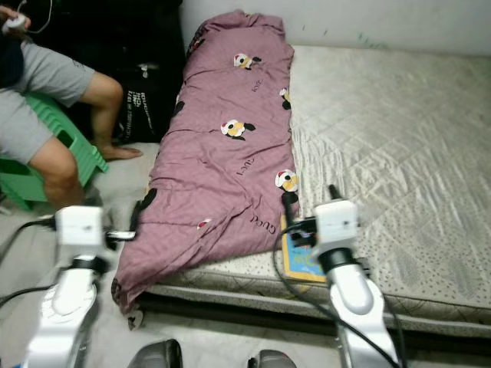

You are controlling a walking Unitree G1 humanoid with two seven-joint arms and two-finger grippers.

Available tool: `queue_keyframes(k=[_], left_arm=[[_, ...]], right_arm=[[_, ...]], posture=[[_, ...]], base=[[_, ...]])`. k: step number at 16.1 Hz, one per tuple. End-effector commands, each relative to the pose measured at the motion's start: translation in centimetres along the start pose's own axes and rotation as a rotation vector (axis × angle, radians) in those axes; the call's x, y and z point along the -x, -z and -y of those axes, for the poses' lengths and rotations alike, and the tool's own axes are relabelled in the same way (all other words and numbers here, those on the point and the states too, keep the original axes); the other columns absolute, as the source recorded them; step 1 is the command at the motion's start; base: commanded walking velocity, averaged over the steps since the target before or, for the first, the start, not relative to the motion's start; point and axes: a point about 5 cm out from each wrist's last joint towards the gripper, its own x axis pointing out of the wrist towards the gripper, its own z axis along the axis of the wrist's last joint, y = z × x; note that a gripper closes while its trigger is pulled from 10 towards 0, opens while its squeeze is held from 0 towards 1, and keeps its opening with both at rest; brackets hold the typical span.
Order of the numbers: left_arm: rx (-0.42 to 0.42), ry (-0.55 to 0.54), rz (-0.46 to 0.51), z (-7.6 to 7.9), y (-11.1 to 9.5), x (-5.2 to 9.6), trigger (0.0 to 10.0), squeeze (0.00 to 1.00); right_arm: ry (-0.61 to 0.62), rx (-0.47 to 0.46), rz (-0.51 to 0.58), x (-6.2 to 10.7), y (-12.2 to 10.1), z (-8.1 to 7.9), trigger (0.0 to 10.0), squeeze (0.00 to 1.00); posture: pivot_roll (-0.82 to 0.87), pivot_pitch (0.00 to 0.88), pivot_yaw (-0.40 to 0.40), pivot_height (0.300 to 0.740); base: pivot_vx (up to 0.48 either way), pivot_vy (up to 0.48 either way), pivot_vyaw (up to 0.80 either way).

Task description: Clean up the room

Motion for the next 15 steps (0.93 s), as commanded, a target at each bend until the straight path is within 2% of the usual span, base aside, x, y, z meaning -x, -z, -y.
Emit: queue_keyframes(k=[1,9,15], left_arm=[[-0.014,-0.02,-0.011,-0.84,0.25,0.11,10.0,0.0],[-0.01,-0.012,-0.011,-0.66,0.27,0.19,10.0,0.0],[-0.009,-0.011,-0.013,-0.64,0.33,0.21,10.0,0.0]], right_arm=[[-0.006,-0.022,0.013,-0.29,-0.35,-0.34,10.0,0.0],[-0.007,-0.027,0.011,-0.45,-0.43,-0.31,10.0,0.0],[-0.011,-0.028,0.009,-0.48,-0.42,-0.31,10.0,0.0]], posture=[[-0.07,0.088,-0.017,0.74],[-0.07,0.089,-0.021,0.74],[-0.07,0.092,-0.021,0.74]], base=[[0.0,0.0,0.0],[0.0,0.0,0.0],[0.0,-0.276,0.0]])
